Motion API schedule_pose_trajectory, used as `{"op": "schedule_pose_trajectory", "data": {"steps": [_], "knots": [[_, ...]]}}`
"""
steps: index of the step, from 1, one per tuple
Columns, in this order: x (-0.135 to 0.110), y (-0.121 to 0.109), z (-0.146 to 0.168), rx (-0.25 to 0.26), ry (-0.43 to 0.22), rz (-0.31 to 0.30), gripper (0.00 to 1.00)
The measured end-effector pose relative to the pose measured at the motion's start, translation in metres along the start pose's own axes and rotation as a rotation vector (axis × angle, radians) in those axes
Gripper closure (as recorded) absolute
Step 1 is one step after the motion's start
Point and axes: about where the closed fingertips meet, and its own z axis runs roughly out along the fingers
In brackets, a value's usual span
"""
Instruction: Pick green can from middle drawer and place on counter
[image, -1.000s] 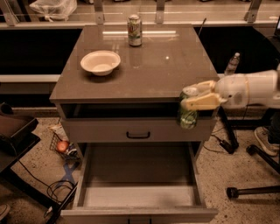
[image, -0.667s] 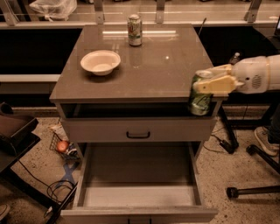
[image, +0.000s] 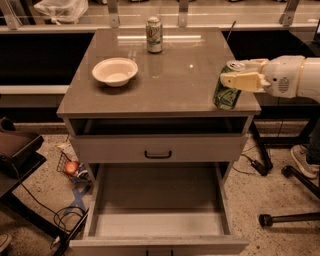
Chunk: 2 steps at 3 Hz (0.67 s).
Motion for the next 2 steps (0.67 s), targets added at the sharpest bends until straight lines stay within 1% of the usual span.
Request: {"op": "schedule_pose_trajectory", "data": {"steps": [1,2], "knots": [[-0.0106,-0.0098,0.0297,0.056,-0.020,-0.065,1.00],[-0.0106,-0.0098,0.0297,0.056,-0.020,-0.065,1.00]]}}
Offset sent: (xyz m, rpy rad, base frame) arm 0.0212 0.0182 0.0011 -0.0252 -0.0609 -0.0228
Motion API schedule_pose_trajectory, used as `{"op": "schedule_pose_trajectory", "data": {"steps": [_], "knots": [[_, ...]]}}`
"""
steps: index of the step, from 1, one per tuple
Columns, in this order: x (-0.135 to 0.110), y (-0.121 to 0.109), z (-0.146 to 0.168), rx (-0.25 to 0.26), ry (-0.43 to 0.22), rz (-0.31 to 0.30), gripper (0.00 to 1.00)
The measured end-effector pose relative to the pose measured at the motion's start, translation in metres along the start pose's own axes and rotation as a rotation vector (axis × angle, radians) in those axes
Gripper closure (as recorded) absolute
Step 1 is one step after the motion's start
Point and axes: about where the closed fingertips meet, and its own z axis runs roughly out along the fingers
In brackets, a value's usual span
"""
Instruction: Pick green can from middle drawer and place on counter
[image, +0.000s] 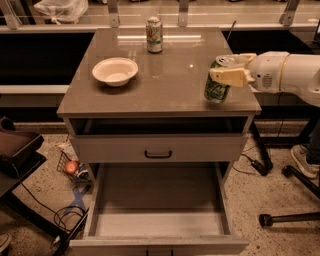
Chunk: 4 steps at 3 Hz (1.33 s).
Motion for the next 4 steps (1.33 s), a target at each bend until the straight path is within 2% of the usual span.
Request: {"op": "schedule_pose_trajectory", "data": {"steps": [1,2,3,4], "knots": [[-0.018,-0.017,0.018,0.018,0.003,-0.023,1.00],[-0.035,-0.045,0.052,0.034,0.008,-0.034,1.00],[-0.035,-0.068,0.087,0.058,0.042,-0.066,1.00],[-0.015,-0.086,0.110,0.077,0.070,-0.050,1.00]]}}
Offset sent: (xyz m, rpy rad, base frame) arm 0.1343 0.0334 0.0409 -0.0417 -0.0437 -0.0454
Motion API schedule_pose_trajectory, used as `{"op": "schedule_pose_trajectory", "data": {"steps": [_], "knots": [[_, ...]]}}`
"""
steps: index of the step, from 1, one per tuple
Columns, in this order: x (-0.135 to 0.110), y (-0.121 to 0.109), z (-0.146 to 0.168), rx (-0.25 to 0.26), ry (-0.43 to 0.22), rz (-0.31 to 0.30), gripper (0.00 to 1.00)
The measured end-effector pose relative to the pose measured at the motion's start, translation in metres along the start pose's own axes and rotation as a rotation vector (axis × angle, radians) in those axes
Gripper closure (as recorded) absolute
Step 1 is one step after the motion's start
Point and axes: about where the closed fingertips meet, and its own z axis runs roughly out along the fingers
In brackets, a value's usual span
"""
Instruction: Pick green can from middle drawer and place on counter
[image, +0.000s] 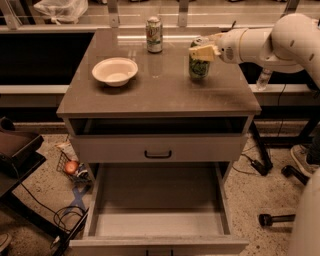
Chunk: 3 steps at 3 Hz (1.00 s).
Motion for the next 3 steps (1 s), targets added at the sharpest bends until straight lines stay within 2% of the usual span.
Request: {"op": "schedule_pose_trajectory", "data": {"steps": [1,2,3], "knots": [[0.0276,-0.0059,0.0200,-0.016,0.033,0.068,1.00],[0.0279,-0.0069,0.0213,-0.018,0.037,0.076,0.89],[0.0277,-0.0068,0.0214,-0.019,0.037,0.076,0.66]]}}
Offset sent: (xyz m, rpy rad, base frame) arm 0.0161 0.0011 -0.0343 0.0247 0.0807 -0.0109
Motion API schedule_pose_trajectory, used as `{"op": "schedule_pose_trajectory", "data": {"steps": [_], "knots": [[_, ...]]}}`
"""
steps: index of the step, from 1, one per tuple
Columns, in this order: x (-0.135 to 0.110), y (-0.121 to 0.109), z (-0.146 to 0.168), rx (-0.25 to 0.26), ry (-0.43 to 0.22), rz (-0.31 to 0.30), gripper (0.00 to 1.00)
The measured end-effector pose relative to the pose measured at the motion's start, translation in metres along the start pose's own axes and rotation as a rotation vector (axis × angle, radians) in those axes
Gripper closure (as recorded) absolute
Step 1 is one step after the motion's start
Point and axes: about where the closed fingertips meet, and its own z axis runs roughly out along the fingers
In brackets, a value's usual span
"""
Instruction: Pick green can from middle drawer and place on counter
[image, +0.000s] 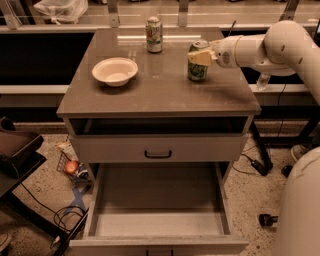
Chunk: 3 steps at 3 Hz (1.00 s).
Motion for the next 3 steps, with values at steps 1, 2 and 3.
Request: {"op": "schedule_pose_trajectory", "data": {"steps": [1,2,3], "knots": [[0.0003,0.0019,0.0031,-0.005,0.000,0.000,0.43],[0.0005,0.0037,0.0059,-0.009,0.001,0.001,0.20],[0.0009,0.0056,0.0089,-0.014,0.001,0.001,0.00]]}}
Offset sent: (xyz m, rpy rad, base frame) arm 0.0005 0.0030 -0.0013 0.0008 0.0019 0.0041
